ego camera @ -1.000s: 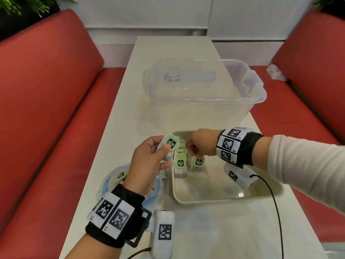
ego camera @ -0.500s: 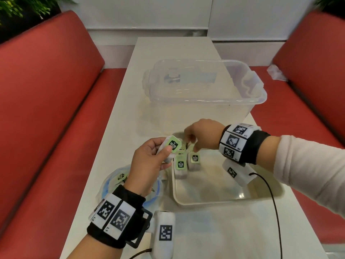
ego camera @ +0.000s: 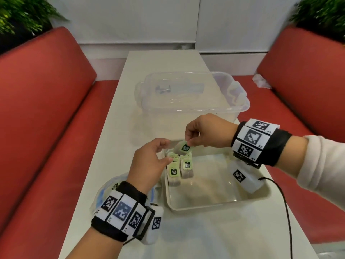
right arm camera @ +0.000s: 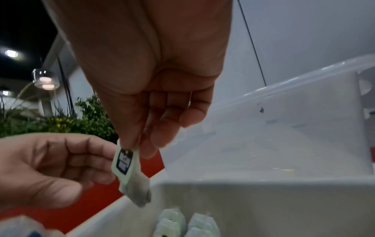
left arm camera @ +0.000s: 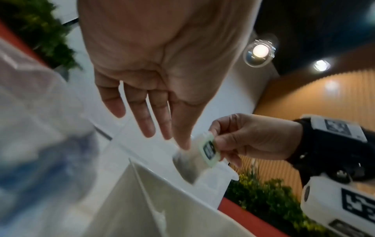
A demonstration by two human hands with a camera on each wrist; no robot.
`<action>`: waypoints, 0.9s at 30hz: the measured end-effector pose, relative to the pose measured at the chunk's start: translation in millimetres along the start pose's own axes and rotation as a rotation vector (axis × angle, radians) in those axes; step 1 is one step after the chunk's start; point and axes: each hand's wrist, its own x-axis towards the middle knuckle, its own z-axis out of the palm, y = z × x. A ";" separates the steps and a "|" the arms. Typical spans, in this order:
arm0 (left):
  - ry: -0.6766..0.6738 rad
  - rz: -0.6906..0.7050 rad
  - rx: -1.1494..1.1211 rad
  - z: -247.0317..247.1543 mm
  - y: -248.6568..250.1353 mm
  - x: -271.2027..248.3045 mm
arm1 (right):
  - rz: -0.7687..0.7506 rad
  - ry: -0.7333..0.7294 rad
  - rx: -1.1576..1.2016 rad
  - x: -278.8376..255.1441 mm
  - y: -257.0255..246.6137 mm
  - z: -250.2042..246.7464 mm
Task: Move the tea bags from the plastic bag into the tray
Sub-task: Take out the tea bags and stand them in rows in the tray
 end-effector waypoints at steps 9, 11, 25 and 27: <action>-0.240 -0.077 0.551 -1.9 -3.6 -2.4 | 0.061 -0.357 -0.280 25.8 17.2 50.0; -0.254 -0.091 0.570 -1.6 -5.2 -2.0 | 0.067 -0.393 -0.323 34.0 20.5 59.8; -0.308 -0.077 0.668 4.4 -1.8 -2.2 | 0.008 -0.381 -0.312 31.6 25.7 65.8; -0.309 -0.074 0.679 4.8 -1.0 -2.0 | 0.012 -0.593 -0.259 28.4 24.4 71.5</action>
